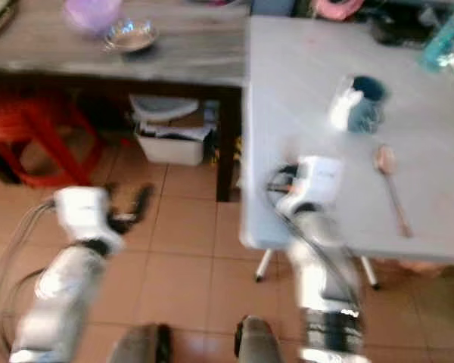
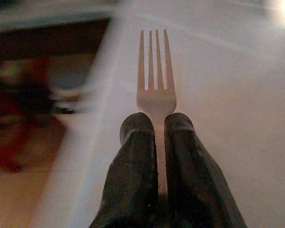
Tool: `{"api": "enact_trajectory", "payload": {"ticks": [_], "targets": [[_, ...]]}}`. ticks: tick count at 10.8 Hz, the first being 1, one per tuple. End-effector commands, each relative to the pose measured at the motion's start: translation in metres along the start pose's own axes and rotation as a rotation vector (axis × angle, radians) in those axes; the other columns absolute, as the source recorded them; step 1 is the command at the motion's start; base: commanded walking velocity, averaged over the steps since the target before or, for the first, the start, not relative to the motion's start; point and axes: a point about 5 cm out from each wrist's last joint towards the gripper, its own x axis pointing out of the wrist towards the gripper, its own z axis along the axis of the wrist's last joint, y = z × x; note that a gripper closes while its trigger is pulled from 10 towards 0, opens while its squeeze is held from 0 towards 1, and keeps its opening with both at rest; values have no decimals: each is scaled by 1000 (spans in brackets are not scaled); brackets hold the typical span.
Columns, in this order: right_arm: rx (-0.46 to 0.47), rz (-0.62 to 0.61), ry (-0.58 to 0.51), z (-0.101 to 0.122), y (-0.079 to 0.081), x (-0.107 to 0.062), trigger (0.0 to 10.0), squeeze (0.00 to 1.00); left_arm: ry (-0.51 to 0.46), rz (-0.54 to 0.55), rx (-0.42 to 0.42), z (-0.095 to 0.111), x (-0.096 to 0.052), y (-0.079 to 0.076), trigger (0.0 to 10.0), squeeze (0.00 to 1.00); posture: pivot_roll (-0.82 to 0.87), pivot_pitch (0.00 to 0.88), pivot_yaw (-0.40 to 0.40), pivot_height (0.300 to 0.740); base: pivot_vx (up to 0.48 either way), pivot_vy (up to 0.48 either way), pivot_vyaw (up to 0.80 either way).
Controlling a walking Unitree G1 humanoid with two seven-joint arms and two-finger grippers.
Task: Setting the table
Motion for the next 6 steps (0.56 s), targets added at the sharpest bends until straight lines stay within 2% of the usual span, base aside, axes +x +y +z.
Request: {"api": "enact_trajectory", "payload": {"ticks": [1, 6], "targets": [[-18, -24, -26, 5, -9, -1, 0, 0, -11, -19, -4, 1, 2, -7, 10000, 0, -22, 155, -5, 740, 401, 262, 0], [-30, -22, -44, 5, -9, -1, 0, 0, -27, -21, -6, 3, 4, -7, 10000, 0, -25, 159, -5, 740, 475, 0, 0]]}}
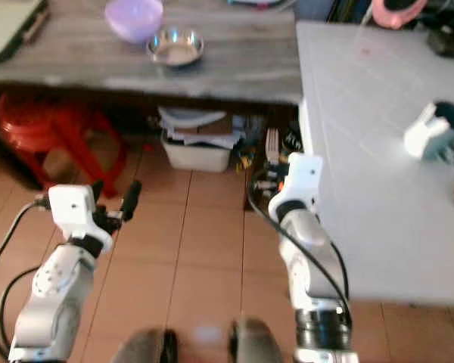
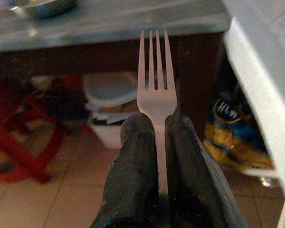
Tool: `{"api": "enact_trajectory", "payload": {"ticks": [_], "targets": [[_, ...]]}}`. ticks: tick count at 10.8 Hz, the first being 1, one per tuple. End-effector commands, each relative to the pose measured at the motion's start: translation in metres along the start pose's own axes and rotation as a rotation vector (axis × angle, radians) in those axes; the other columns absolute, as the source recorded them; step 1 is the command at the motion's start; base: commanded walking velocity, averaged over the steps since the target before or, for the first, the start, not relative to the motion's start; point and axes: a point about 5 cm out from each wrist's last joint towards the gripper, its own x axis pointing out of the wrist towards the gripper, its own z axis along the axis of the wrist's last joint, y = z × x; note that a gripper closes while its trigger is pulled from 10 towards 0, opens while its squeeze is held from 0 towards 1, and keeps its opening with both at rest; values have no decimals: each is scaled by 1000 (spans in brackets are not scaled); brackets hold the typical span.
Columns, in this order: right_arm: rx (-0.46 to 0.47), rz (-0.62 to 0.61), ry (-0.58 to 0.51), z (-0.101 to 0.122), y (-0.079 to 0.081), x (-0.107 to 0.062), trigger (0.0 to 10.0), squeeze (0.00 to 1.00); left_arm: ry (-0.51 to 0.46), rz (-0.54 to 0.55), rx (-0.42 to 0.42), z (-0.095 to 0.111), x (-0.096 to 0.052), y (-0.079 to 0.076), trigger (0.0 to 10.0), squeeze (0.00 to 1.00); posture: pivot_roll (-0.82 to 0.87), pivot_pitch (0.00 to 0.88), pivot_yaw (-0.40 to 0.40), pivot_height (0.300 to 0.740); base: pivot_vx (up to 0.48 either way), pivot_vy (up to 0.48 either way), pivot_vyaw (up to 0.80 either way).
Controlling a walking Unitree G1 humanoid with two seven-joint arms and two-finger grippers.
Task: Setting the table
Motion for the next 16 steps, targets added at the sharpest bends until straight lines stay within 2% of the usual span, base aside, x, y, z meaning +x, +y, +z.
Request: {"api": "enact_trajectory", "payload": {"ticks": [1, 7, 8, 9, 12, 15, 16], "targets": [[-8, -32, -5, 1, -10, -2, 0, 0, 1, -20, -3, 0, 0, -6, 10000, 0, -28, 162, -5, 740, 480, 0, 0], [-14, -32, -13, 0, -10, -1, 0, 0, -1, -17, -11, 0, 2, -7, 10000, 0, -26, 160, -3, 740, 451, 41, 0], [-20, -28, -21, 1, -9, -1, 0, 0, -22, -12, 13, 3, 3, -7, 10000, 0, -27, 158, -2, 740, 307, 0, 0], [-42, -34, -46, 5, -9, -1, 0, 0, -34, -4, -11, 5, 3, -6, 10000, 0, -27, 158, -2, 740, 0, 0, 0], [-53, -84, -64, 9, -17, 1, 0, 0, -37, -7, -7, 7, 1, -7, 10000, 0, -24, 156, -1, 740, 0, 0, 0], [-32, -65, -25, 14, -24, 20, 0, 0, -25, 7, -4, 7, -4, -4, 10000, 0, 1, 178, 8, 740, 0, 0, 0], [-10, -39, -38, 21, -20, 30, 0, 0, -13, 11, 5, 6, -7, -2, 10000, 0, 10, 191, 18, 740, 0, 0, 0]]}}
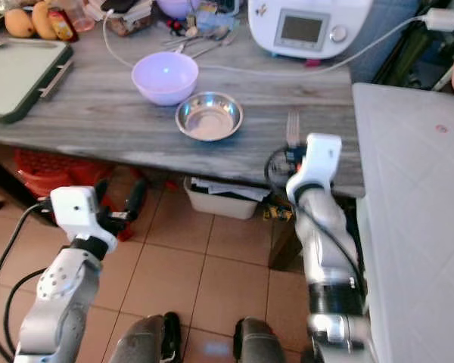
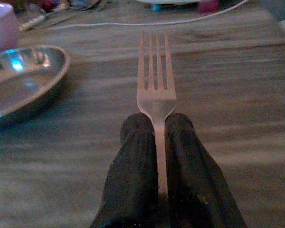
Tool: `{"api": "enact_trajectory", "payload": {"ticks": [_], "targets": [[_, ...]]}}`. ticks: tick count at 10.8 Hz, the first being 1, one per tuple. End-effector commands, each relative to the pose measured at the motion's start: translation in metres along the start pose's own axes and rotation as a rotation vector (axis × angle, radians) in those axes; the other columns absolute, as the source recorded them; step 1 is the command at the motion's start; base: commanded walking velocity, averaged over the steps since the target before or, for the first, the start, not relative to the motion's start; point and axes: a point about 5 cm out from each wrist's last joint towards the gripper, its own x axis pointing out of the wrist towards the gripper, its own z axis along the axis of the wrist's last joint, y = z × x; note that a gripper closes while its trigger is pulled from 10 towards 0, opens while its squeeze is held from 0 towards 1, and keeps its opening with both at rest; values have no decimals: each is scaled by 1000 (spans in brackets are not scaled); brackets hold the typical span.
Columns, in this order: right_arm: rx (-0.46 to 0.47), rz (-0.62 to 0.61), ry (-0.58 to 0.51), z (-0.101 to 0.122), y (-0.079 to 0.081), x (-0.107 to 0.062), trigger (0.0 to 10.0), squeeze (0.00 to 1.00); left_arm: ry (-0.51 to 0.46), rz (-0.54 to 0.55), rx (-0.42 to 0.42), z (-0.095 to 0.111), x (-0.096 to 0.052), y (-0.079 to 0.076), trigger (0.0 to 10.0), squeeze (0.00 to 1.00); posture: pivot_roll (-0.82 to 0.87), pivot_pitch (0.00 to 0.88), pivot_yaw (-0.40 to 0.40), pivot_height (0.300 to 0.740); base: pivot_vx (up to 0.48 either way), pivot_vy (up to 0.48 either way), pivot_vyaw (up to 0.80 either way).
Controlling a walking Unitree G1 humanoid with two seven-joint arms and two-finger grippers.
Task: Setting the table
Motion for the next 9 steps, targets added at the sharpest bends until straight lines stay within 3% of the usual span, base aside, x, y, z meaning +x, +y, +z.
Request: {"api": "enact_trajectory", "payload": {"ticks": [1, 5, 6, 9], "targets": [[30, 8, -9, 3, 2, 3, 0, 0, 11, 3, 12, 1, -4, 2, 10000, 0, 20, 204, 24, 740, 0, 0, 0], [122, 21, -20, 13, 30, 24, 0, 0, 52, -6, 28, 3, -19, 4, 10000, 0, 60, 282, 50, 740, 0, 0, 0], [166, -11, -39, 19, 39, 32, 0, 0, 78, -9, 36, 4, -29, 4, 10000, 0, 83, 314, 64, 740, 0, 0, 0], [213, -40, -23, 24, 44, 41, 0, 0, 99, -16, 48, 9, -34, 7, 10000, 0, 99, 342, 76, 740, 0, 0, 0]]}}
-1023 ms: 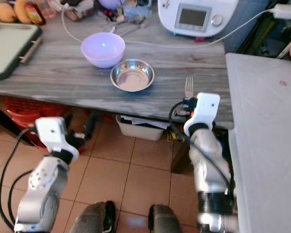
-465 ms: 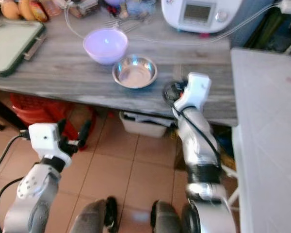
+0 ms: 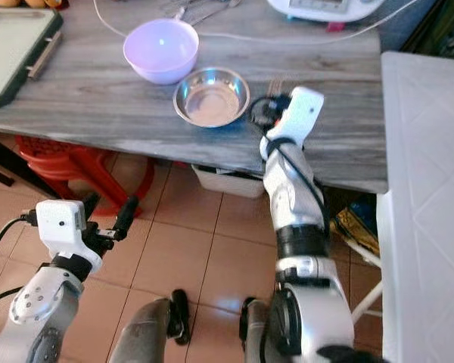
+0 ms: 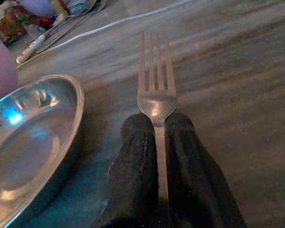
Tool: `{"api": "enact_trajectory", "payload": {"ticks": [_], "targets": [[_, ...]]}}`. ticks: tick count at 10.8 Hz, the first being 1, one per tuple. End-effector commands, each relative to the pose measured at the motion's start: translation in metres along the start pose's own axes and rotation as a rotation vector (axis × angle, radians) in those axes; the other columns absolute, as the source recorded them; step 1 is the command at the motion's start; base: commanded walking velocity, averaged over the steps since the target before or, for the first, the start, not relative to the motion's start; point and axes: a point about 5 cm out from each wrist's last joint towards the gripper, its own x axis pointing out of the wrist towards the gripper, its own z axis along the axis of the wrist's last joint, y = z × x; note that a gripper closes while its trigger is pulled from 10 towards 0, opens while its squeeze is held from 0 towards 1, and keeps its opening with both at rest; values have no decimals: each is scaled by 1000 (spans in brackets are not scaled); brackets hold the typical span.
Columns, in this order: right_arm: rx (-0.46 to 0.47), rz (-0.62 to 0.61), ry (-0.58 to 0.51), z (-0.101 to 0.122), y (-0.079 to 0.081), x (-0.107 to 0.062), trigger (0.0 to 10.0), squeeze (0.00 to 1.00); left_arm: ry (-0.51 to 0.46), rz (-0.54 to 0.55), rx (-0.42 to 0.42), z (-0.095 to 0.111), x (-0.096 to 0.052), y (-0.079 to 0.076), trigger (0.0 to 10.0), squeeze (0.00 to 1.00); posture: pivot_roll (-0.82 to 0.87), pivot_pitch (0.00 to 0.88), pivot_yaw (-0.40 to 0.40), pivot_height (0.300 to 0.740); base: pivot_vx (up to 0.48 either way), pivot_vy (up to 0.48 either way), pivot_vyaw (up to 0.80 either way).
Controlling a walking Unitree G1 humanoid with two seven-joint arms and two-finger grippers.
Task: Setting the table
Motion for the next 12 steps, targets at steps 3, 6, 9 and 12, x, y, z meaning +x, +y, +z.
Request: {"api": "enact_trajectory", "payload": {"ticks": [3, 6, 9, 12], "targets": [[3, -36, 72, -17, 2, 4, 0, 0, 29, -3, 0, 1, -6, -1, 10000, 0, 96, 349, 75, 740, 0, 0, 0], [-51, -71, 110, -19, 2, 11, 10000, 0, 36, -5, -6, 1, -4, -2, 10000, 0, 94, 350, 71, 740, 0, 0, 0], [-96, -81, 168, -28, 2, 12, 10000, 1000, 39, -2, -9, 1, -4, -2, 10000, 0, 93, 347, 64, 740, 0, 0, 0], [-111, -87, 168, -26, -4, 14, 10000, 1000, 39, -3, -8, 1, -1, -2, 10000, 0, 89, 339, 65, 740, 0, 0, 0]]}}
